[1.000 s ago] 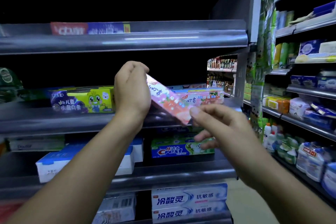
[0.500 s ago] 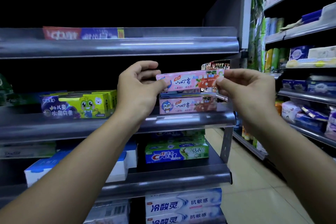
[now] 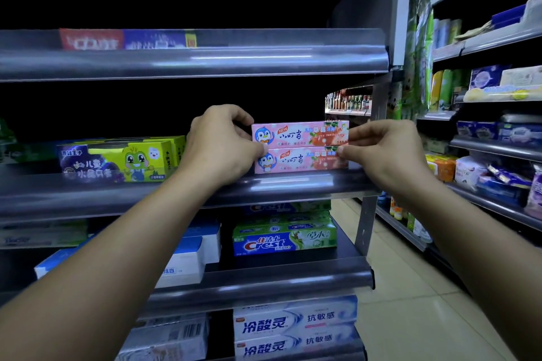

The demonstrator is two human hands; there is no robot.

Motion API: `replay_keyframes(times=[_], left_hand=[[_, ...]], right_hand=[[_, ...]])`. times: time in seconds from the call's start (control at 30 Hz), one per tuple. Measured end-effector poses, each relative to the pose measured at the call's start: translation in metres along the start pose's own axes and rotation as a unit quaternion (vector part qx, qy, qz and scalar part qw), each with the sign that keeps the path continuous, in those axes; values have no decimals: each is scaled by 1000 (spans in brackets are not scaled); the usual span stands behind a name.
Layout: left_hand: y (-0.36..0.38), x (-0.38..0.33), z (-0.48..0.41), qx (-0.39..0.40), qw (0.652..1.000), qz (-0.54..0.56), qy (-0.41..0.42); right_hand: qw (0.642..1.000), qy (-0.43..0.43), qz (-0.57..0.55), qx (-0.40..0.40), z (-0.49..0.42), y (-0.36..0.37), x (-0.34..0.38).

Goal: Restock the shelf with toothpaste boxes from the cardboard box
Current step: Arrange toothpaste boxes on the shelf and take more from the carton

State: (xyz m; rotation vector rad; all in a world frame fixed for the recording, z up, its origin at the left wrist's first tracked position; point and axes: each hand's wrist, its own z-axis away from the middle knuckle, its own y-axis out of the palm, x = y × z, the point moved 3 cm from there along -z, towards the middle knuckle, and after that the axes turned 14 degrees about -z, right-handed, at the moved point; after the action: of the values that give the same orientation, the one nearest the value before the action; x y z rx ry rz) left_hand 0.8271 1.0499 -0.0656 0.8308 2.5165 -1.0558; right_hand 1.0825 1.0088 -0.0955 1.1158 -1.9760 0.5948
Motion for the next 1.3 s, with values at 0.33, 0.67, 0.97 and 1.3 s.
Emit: replay_keyframes(times=[0.33,0.67,0.97,1.3], left_hand=[[20,3,-24,33,998,-52,-34],[-44,48,96,-60,995,43,66],[1,191,350,263,950,37,-162],[35,251,519,450,844,-178,-233]], right_hand=[[992,67,97,-36,-29,26,4],[981,-136,133,-29,91,16,1],[978,136,2,159,335,68,-115],[887,320,73,326,471,87,-182]])
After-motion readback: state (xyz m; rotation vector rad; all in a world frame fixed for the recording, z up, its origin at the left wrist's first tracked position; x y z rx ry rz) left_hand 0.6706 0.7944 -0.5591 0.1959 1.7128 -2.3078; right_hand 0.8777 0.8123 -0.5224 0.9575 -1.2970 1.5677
